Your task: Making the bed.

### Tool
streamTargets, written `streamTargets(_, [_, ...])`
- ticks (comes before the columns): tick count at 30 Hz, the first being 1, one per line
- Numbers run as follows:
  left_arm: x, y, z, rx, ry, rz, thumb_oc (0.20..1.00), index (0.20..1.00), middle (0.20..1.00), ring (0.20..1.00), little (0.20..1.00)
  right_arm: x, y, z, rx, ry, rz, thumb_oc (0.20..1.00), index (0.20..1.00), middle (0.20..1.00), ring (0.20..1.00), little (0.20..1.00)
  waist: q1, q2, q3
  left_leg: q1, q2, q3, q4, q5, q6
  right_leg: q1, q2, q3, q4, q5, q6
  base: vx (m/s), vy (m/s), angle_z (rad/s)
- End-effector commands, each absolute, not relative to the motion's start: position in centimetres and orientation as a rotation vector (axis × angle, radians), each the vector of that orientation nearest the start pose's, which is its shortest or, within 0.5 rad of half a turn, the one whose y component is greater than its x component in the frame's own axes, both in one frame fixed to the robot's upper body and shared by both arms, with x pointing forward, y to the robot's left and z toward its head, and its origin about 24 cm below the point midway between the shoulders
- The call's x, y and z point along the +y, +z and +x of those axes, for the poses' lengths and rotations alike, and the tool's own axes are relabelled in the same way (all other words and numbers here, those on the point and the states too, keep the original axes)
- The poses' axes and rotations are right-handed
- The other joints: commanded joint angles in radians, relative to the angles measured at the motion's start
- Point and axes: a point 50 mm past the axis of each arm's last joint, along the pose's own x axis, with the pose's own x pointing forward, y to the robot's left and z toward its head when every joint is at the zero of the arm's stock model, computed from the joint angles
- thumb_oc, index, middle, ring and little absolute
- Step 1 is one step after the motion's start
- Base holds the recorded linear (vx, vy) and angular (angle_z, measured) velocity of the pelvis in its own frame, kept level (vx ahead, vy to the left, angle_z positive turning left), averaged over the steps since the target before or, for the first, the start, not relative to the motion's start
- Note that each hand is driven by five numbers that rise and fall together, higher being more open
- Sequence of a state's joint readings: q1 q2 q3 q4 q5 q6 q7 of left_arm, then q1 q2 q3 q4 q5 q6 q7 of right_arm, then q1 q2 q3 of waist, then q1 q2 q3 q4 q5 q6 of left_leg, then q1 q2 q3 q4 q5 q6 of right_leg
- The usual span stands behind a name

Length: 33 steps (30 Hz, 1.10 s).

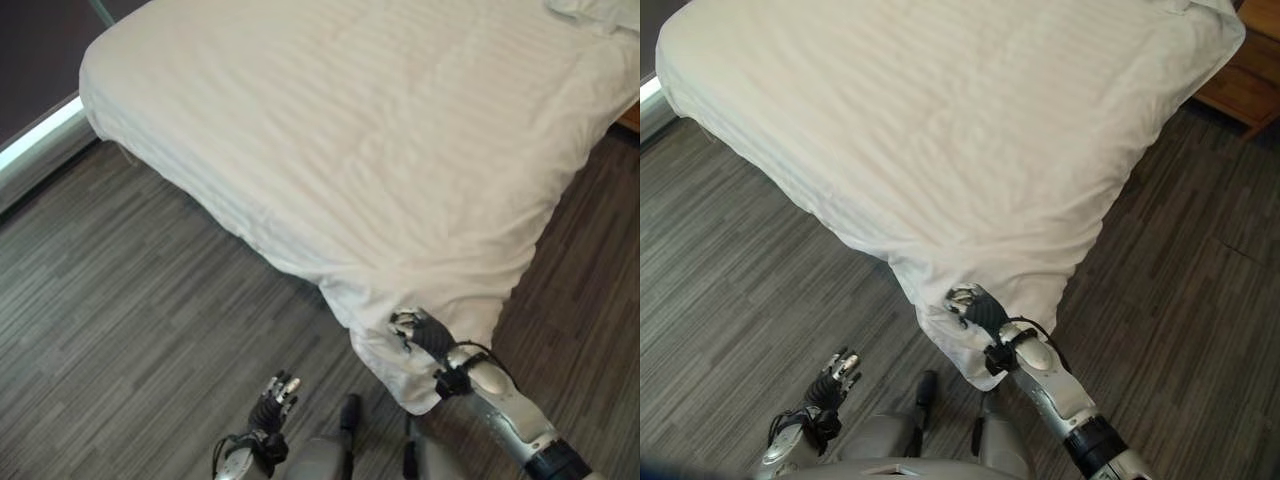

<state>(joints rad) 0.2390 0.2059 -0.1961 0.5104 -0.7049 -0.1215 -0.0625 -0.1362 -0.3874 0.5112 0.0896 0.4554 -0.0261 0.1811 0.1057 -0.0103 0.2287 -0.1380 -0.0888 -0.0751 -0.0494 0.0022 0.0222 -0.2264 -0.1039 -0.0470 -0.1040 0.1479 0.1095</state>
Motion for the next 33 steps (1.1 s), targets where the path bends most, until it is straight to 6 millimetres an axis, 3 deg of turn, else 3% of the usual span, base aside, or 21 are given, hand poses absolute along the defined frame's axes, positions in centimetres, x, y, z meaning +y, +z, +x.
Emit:
streamTargets(1, [18.1, -9.4, 16.4, 0.559, 0.084, -0.422, 1.000, 1.000, 1.000, 1.000, 1.000, -7.8, 6.4, 25.6, -0.062, 0.734, -0.008, 0.200, 0.200, 0.200, 0.200, 0.200, 0.036, 0.015, 0.001, -0.030, 0.002, -0.091, -0.038, 0.083, -0.042, 0.042, -0.030, 0.003, 0.017, 0.011, 0.066, 0.00, 0.000, 0.00])
streamTargets(7, [17.8, -9.5, 16.5, 0.566, 0.067, -0.399, 1.000, 1.000, 1.000, 1.000, 1.000, -6.1, 7.0, 26.6, -0.091, 0.754, -0.046, 0.200, 0.200, 0.200, 0.200, 0.200, 0.050, 0.020, 0.006, -0.044, 0.002, -0.098, -0.038, 0.087, -0.044, 0.033, -0.030, -0.001, 0.017, 0.007, 0.063, 0.00, -0.003, 0.01])
streamTargets(13, [17.5, -9.3, 16.8, 0.556, 0.051, -0.381, 1.000, 1.000, 1.000, 1.000, 1.000, -4.8, 7.9, 28.1, -0.123, 0.724, -0.080, 0.200, 0.200, 0.200, 0.200, 0.200, 0.079, 0.045, 0.026, -0.075, -0.004, -0.128, -0.038, 0.102, -0.047, 0.016, -0.033, -0.018, 0.017, 0.007, 0.058, -0.02, -0.011, 0.11])
streamTargets(17, [17.3, -9.1, 17.0, 0.548, 0.054, -0.395, 1.000, 1.000, 1.000, 1.000, 1.000, -3.9, 6.3, 29.3, -0.058, 0.662, -0.122, 0.200, 0.200, 0.200, 0.200, 0.200, 0.104, 0.068, 0.034, -0.098, -0.009, -0.143, -0.038, 0.111, -0.047, -0.002, -0.035, -0.026, 0.017, 0.010, 0.055, -0.02, 0.002, 0.15])
streamTargets(21, [17.0, -8.8, 17.5, 0.529, 0.053, -0.405, 1.000, 1.000, 1.000, 1.000, 1.000, -4.1, 3.5, 30.3, 0.070, 0.572, -0.185, 0.200, 0.200, 0.200, 0.200, 0.200, 0.129, 0.096, 0.043, -0.128, -0.015, -0.155, -0.038, 0.120, -0.050, -0.027, -0.038, -0.035, 0.017, 0.014, 0.054, -0.02, 0.008, 0.07])
streamTargets(24, [17.1, -8.5, 17.8, 0.511, 0.054, -0.400, 1.000, 1.000, 1.000, 1.000, 1.000, -5.1, 1.6, 31.0, 0.155, 0.496, -0.244, 0.200, 0.200, 0.200, 0.200, 0.200, 0.146, 0.115, 0.051, -0.163, -0.016, -0.156, -0.038, 0.130, -0.054, -0.062, -0.037, -0.034, 0.017, 0.024, 0.059, -0.05, 0.020, 0.14])
streamTargets(27, [16.9, -8.3, 18.0, 0.502, 0.046, -0.402, 1.000, 1.000, 1.000, 1.000, 1.000, -7.7, -1.5, 31.1, 0.310, 0.369, -0.255, 0.200, 0.200, 0.200, 0.200, 0.200, 0.157, 0.125, 0.059, -0.195, -0.016, -0.151, -0.038, 0.136, -0.057, -0.096, -0.034, -0.027, 0.017, 0.032, 0.061, -0.04, 0.026, 0.01])
streamTargets(29, [16.9, -8.3, 18.3, 0.497, 0.042, -0.397, 1.000, 1.000, 1.000, 1.000, 1.000, -10.8, -4.2, 30.4, 0.452, 0.231, -0.227, 0.200, 0.200, 0.200, 0.200, 0.200, 0.159, 0.135, 0.069, -0.206, -0.015, -0.145, -0.038, 0.138, -0.058, -0.109, -0.032, -0.023, 0.017, 0.033, 0.062, -0.02, 0.016, 0.00])
streamTargets(30, [16.9, -8.2, 18.3, 0.493, 0.040, -0.399, 1.000, 1.000, 1.000, 1.000, 1.000, -12.1, -5.0, 30.0, 0.494, 0.187, -0.227, 0.200, 0.200, 0.200, 0.200, 0.200, 0.157, 0.137, 0.071, -0.215, -0.016, -0.144, -0.038, 0.140, -0.059, -0.119, -0.033, -0.020, 0.017, 0.037, 0.063, 0.00, 0.000, 0.00])
streamTargets(31, [16.9, -8.2, 18.3, 0.493, 0.040, -0.399, 1.000, 1.000, 1.000, 1.000, 1.000, -12.1, -5.0, 30.0, 0.494, 0.187, -0.227, 0.200, 0.200, 0.200, 0.200, 0.200, 0.158, 0.137, 0.071, -0.215, -0.016, -0.144, -0.038, 0.140, -0.059, -0.119, -0.033, -0.020, 0.017, 0.037, 0.063, -0.02, 0.021, -0.04])
streamTargets(33, [16.8, -7.9, 18.4, 0.476, 0.033, -0.404, 1.000, 1.000, 1.000, 1.000, 1.000, -15.5, -6.7, 28.7, 0.585, 0.063, -0.208, 0.200, 0.200, 0.200, 0.200, 0.200, 0.152, 0.143, 0.079, -0.224, -0.017, -0.143, -0.038, 0.141, -0.059, -0.127, -0.033, -0.015, 0.017, 0.037, 0.062, -0.01, 0.017, -0.04])
